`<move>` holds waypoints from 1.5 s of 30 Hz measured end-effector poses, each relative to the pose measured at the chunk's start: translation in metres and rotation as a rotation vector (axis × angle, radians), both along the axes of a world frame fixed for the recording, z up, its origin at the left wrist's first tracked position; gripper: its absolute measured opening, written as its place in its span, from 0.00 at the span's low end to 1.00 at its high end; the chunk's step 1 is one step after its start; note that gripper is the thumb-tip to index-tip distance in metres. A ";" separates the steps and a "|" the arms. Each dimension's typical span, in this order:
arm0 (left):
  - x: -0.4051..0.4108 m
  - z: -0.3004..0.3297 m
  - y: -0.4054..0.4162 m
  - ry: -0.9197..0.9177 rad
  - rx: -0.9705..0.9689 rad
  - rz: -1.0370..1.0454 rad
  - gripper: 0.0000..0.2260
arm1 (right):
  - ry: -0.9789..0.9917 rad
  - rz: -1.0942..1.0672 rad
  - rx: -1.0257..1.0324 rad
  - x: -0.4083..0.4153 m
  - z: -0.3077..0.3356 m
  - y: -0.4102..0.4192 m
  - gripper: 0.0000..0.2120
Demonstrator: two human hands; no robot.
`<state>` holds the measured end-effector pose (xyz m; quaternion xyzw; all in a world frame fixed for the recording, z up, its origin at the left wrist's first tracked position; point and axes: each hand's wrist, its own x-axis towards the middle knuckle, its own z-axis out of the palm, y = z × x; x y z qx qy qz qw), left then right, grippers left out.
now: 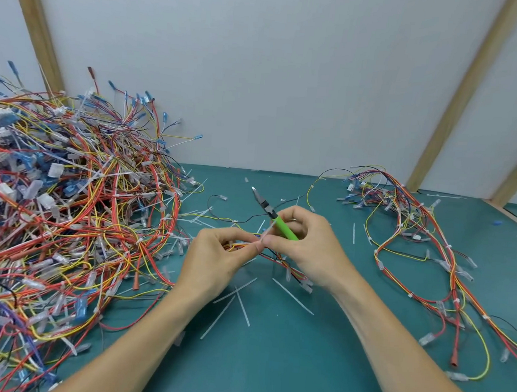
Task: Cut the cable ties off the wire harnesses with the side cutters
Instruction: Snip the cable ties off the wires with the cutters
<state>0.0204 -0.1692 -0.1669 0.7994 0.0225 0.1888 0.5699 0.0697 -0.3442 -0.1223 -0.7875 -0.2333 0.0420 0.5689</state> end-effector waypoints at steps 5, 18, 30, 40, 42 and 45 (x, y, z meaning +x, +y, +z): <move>-0.002 0.001 -0.001 -0.013 0.015 0.002 0.09 | -0.100 -0.037 0.004 -0.004 -0.005 0.005 0.11; -0.002 0.005 -0.008 -0.036 0.046 -0.044 0.08 | -0.043 -0.165 0.119 -0.005 -0.011 0.016 0.12; -0.001 -0.002 -0.003 -0.013 0.198 0.019 0.06 | 0.015 -0.136 0.058 0.003 -0.014 0.011 0.11; 0.000 0.001 0.004 0.062 -0.066 0.041 0.07 | -0.330 -0.128 -0.499 0.020 -0.002 -0.031 0.10; 0.000 0.002 0.003 0.062 -0.076 0.043 0.06 | -0.331 -0.111 -0.569 0.020 -0.001 -0.031 0.10; -0.001 0.004 0.001 0.051 -0.093 0.046 0.06 | -0.354 -0.087 -0.645 0.018 0.001 -0.029 0.10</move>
